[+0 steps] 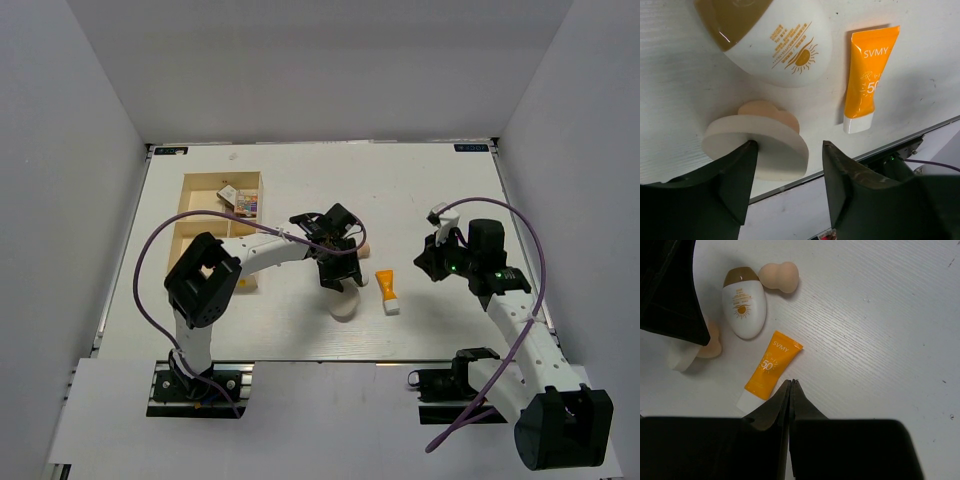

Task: Organize the makeup

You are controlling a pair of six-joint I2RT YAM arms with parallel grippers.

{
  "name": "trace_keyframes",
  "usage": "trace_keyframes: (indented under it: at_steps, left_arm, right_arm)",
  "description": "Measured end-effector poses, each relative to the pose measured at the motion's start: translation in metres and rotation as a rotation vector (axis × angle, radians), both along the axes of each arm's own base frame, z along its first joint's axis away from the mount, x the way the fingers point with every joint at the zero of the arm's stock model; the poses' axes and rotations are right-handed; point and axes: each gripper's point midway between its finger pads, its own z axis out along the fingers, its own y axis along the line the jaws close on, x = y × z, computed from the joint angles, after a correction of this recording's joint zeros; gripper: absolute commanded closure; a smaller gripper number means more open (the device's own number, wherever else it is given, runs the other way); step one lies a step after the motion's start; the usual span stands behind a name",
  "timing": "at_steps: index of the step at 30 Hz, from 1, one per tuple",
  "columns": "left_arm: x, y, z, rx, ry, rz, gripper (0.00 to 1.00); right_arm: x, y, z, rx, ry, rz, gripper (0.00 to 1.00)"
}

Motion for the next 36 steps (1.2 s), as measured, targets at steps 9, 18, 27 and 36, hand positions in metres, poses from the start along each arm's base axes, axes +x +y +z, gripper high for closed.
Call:
trace_keyframes:
  at_steps: [9, 18, 27, 36]
  left_arm:
    - [-0.004, 0.002, -0.009, 0.015, 0.018, -0.014, 0.35]
    - [-0.006, 0.007, -0.022, 0.049, 0.038, -0.031, 0.52]
    - [-0.005, 0.009, -0.015, 0.050, 0.017, -0.021, 0.49]
    - [-0.009, 0.018, 0.001, 0.033, -0.004, 0.010, 0.72]
  right_arm:
    - [0.000, -0.001, -0.001, 0.000, 0.003, -0.005, 0.98]
    - [0.000, -0.002, 0.000, 0.002, -0.002, -0.007, 0.98]
    - [0.000, -0.003, 0.001, 0.004, -0.004, -0.011, 0.98]
    - [-0.003, -0.003, -0.006, 0.003, 0.011, -0.012, 0.98]
